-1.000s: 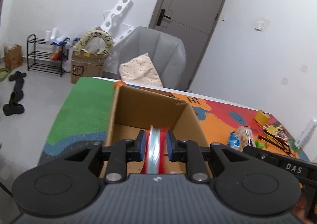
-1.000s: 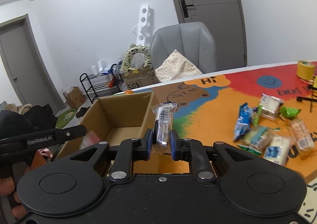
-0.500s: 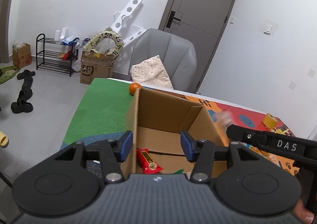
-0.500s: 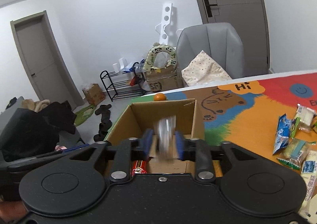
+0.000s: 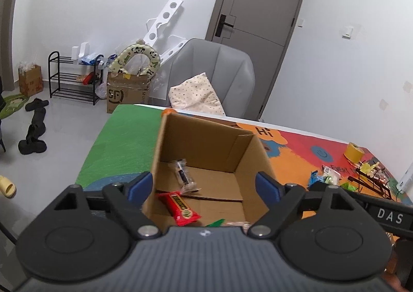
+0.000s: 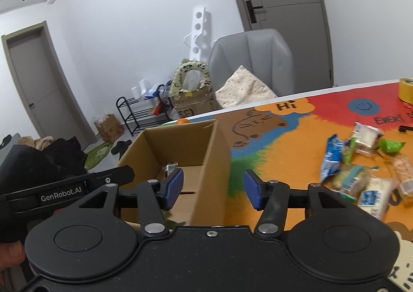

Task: Organize snacks
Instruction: 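Carry both snacks over the cardboard box and open both grippers to drop them, then grasp the purple-wrapped snack with the left gripper while the right gripper grasps the white cake roll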

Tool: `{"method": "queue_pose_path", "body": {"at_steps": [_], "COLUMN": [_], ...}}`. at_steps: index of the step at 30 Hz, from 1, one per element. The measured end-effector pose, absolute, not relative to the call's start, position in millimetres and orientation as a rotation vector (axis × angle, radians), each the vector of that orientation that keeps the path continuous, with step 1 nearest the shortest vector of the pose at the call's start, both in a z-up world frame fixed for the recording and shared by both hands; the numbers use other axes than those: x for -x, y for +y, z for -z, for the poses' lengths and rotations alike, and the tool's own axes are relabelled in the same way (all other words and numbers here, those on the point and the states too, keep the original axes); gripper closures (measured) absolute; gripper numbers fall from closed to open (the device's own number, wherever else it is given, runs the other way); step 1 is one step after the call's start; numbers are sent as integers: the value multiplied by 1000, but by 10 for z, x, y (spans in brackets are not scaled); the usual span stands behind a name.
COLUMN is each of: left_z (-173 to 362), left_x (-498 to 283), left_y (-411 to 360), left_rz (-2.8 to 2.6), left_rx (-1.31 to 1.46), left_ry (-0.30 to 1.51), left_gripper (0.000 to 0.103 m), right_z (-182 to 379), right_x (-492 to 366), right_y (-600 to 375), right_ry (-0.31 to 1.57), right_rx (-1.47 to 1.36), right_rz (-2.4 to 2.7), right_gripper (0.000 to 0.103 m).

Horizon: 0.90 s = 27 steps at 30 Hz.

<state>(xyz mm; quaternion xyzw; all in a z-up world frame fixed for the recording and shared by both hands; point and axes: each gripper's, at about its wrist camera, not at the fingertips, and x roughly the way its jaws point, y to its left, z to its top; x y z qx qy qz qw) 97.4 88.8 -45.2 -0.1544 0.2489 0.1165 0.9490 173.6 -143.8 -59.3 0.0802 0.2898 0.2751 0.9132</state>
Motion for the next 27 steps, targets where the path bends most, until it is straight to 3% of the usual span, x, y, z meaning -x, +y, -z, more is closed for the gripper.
{"method": "queue_pose_path", "body": {"at_steps": [5,9,15,27], "left_z": [432,438,439,479], "left_x": [-1021,-1081,-1165,-1369], "left_y": [690,535,291,-211], "left_rz": [-213,-205,-167,-92], "left_rx": [297,282,265,228], "left_ry": [513,521,534,553], "left_gripper": [14,9,8,8], "right_z": [624,644,683,841], "right_x": [-1741,-1746,-1756,-1798], "right_y": [-1703,-1904,-2200,-2772], "right_ry": [591,578,563,577], "right_rx": [-192,-209,-232,-270], "right_rz": [-522,-482,-426,-345], "right_gripper": [35,19,3,0]}}
